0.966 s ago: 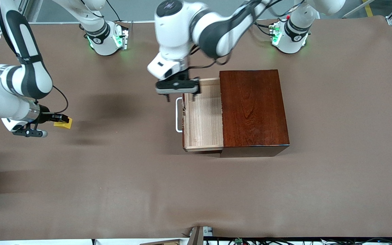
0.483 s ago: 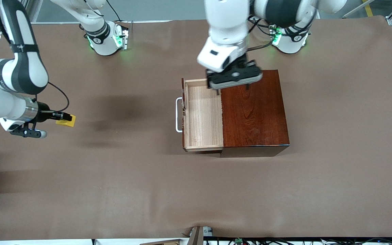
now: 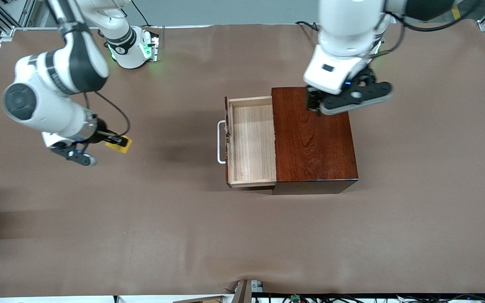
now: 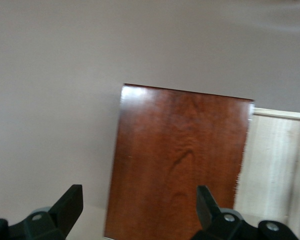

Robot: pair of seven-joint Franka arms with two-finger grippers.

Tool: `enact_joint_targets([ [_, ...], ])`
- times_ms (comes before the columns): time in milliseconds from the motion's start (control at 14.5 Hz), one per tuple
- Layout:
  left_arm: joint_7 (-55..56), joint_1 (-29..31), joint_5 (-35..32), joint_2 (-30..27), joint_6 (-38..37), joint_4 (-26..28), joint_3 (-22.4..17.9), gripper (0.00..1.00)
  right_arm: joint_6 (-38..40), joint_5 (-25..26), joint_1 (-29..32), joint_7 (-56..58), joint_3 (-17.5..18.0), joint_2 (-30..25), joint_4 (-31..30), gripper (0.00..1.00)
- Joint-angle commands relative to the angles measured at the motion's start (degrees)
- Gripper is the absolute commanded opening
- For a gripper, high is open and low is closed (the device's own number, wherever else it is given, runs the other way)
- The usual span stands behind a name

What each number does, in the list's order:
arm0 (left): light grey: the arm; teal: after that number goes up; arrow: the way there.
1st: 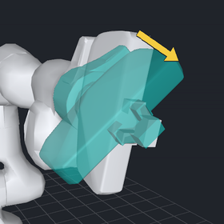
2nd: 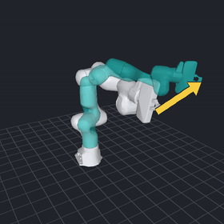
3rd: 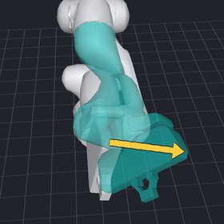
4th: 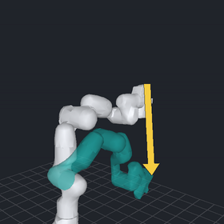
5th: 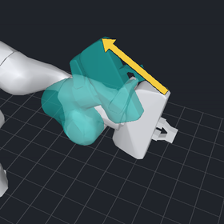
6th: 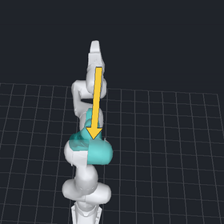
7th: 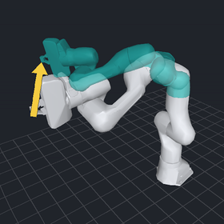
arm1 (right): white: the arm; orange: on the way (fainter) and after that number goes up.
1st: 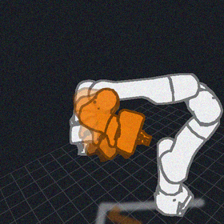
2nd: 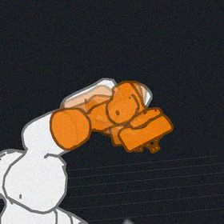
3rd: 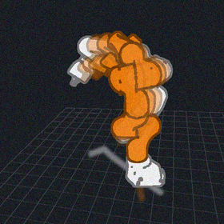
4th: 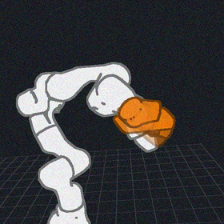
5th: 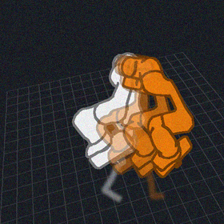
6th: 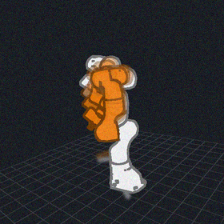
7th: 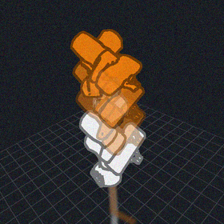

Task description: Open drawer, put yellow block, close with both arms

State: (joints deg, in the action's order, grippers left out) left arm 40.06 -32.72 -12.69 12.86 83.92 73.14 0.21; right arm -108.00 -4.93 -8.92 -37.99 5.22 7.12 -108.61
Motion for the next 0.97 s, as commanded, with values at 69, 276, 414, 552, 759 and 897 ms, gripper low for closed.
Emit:
enact_joint_targets([
  [69, -7.17, 6.33, 1.61, -5.65, -0.08, 5.69, 0.67, 1.00, 1.56, -1.13, -5.84, -11.30, -0.74, 0.62, 4.36, 0.00],
  [276, -13.32, 11.78, 3.62, -7.67, 0.01, 7.89, 0.67, 1.00, 1.48, -5.08, -9.26, -19.20, -0.74, 1.23, 6.47, 0.00],
  [414, -16.92, 16.00, 6.52, -8.73, 0.01, 8.77, 0.67, 1.00, 1.48, -6.23, -11.81, -25.18, -0.74, 2.81, 8.75, 0.00],
  [552, -19.57, 18.12, 6.71, -9.43, 0.01, 9.91, 0.67, 1.00, 1.39, -6.23, -14.36, -30.98, -0.74, 4.91, 11.30, 0.00],
  [759, -20.63, 20.06, 7.15, -11.10, 0.36, 12.97, 0.67, 1.00, 1.13, -6.32, -17.17, -39.33, -0.74, 8.17, 15.17, 0.00],
  [897, -20.81, 21.37, 7.59, -13.03, 1.50, 15.88, 0.67, 1.00, 1.04, -7.20, -18.93, -46.53, -0.74, 10.80, 18.33, 0.00],
])
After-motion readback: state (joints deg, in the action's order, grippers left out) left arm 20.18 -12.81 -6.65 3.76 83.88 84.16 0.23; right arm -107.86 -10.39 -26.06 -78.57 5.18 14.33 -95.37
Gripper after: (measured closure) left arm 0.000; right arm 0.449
